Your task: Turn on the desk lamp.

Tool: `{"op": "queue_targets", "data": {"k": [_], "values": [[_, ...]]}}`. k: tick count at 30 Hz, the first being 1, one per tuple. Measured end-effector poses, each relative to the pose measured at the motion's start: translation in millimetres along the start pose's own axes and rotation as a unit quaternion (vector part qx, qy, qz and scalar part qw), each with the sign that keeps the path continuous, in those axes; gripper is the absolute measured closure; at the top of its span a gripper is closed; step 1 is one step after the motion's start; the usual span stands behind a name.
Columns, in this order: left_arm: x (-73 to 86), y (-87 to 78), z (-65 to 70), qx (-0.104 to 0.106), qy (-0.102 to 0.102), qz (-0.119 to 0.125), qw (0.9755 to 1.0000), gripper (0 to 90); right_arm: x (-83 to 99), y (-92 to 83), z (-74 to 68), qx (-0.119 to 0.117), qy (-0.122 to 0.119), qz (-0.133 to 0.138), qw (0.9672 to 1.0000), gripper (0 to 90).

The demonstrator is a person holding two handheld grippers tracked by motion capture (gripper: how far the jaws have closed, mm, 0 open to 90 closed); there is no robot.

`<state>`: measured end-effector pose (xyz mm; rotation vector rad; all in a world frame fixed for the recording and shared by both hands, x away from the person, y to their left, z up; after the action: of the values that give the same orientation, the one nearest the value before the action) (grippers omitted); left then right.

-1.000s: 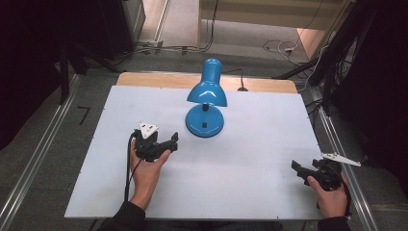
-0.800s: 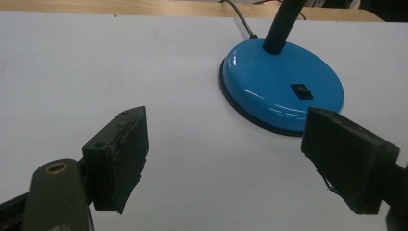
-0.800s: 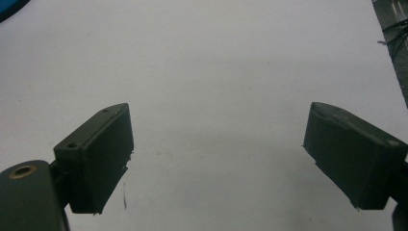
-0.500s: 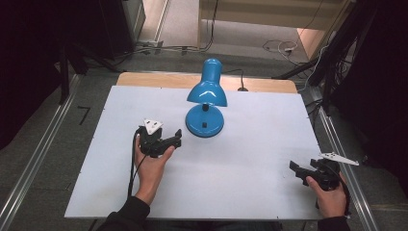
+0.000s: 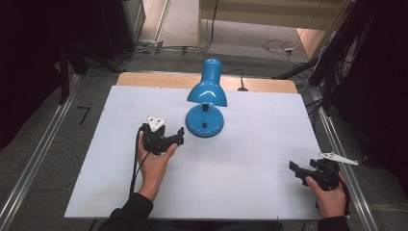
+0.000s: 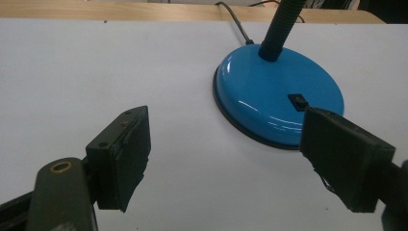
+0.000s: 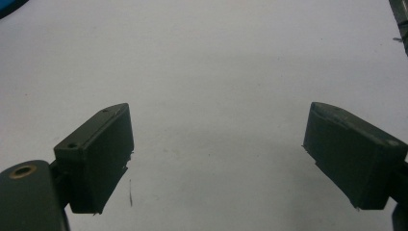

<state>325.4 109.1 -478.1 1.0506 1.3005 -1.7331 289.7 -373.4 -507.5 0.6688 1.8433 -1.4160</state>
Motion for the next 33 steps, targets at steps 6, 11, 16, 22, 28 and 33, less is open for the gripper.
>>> {"op": "queue_targets", "data": {"k": [6,11,16,22,28,33], "values": [[-3.1,5.8,6.6,0.002,0.007,-0.003,1.0,19.8,-0.4,-0.2,-0.1,-0.002,0.006,0.001,1.0,9.0],[-4.3,11.1,11.2,0.003,0.011,-0.006,0.9999,20.9,-0.4,-0.2,0.0,-0.004,0.007,-0.001,1.0,9.0],[-6.5,15.9,13.9,0.002,0.017,-0.008,0.9998,21.6,-0.5,-0.3,0.2,-0.004,0.007,0.0,1.0,9.0],[-7.9,20.7,16.8,0.004,0.022,-0.008,0.9997,23.0,-0.6,-0.2,-0.3,-0.004,0.005,-0.001,1.0,9.1],[-9.1,27.0,25.3,0.011,0.027,-0.008,0.9995,24.3,-0.4,0.1,-0.4,-0.003,0.002,-0.001,1.0,9.3],[-10.0,32.6,29.1,0.017,0.025,-0.009,0.9995,26.3,-0.7,-0.4,-0.4,-0.002,0.004,0.0,1.0,9.4]]}}
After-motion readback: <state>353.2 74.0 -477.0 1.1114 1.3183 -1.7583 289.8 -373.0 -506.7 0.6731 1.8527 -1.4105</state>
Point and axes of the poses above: each handheld gripper's, and its own axes: y roughly forward along the jaws, x roughly out of its underside, z roughly to its right, the point moved 2 cm from there along y, roughly forward along the jaws, and after that the axes turned 7 degrees about z, right-handed, at the moved point
